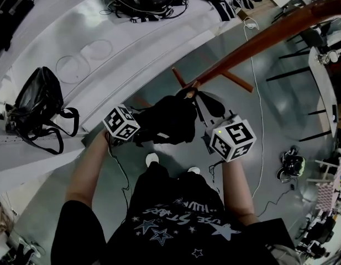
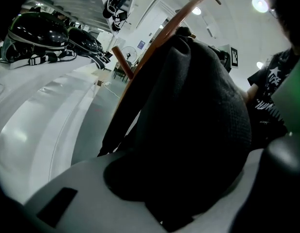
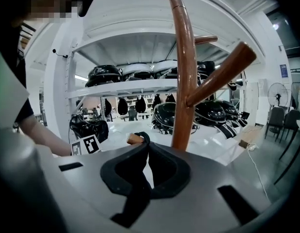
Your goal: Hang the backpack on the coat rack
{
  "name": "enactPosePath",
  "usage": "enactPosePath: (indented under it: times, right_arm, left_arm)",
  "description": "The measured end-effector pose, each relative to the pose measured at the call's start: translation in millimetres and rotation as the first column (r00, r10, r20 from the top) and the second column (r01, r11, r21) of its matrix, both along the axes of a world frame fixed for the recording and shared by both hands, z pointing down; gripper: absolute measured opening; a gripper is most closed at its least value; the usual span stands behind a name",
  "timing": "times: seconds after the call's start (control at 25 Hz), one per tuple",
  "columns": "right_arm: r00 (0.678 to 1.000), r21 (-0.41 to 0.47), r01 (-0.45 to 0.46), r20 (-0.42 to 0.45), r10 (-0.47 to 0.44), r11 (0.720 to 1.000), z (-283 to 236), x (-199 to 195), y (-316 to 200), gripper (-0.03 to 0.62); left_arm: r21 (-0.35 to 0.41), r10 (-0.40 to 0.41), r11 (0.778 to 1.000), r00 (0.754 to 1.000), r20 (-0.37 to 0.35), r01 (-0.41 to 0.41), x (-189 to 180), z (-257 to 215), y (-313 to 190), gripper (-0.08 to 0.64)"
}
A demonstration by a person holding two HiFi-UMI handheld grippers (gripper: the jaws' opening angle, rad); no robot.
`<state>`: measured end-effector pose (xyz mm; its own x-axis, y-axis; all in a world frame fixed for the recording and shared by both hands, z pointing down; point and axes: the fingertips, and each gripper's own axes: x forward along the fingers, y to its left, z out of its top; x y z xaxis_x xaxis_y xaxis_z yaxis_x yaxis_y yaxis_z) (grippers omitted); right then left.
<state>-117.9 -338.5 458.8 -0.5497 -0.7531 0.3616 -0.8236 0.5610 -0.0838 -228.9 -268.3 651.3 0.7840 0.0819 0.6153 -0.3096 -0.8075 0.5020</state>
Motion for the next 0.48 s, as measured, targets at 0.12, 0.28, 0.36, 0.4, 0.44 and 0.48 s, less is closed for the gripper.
enactPosePath:
  times: [0.12,0.28,0.36,0.4,0.44,0.48]
  right_arm:
    - [0.999,-0.014,-0.027,-0.042,0.026,1.0,10,6,-4,0.018]
    - [0.997,-0.031,-0.062,-0.054,0.06,0.998,21,12,-8,0.018]
    - [0.996,-0.039,-0.077,-0.051,0.075,0.996,26,16,-11,0.018]
    - [0.995,-0.042,-0.083,-0.051,0.08,0.996,28,18,-12,0.018]
    - [0.995,-0.044,-0.087,-0.052,0.085,0.995,29,19,-13,0.018]
    - [0.994,-0.043,-0.092,-0.055,0.089,0.995,30,20,-15,0.018]
  left_arm:
    - [-0.002,0.022,1.0,1.0,0.017,-0.022,5,9,-7,0.077]
    - [0.002,0.041,0.999,0.999,0.034,-0.041,11,20,-15,0.077]
    - [-0.001,0.038,0.999,0.999,0.035,-0.038,14,25,-18,0.077]
    - [-0.002,0.035,0.999,0.999,0.036,-0.035,16,27,-19,0.077]
    - [-0.003,0.03,1.0,0.999,0.037,-0.03,17,29,-21,0.077]
    - [-0.004,0.025,1.0,0.999,0.037,-0.025,18,31,-23,0.078]
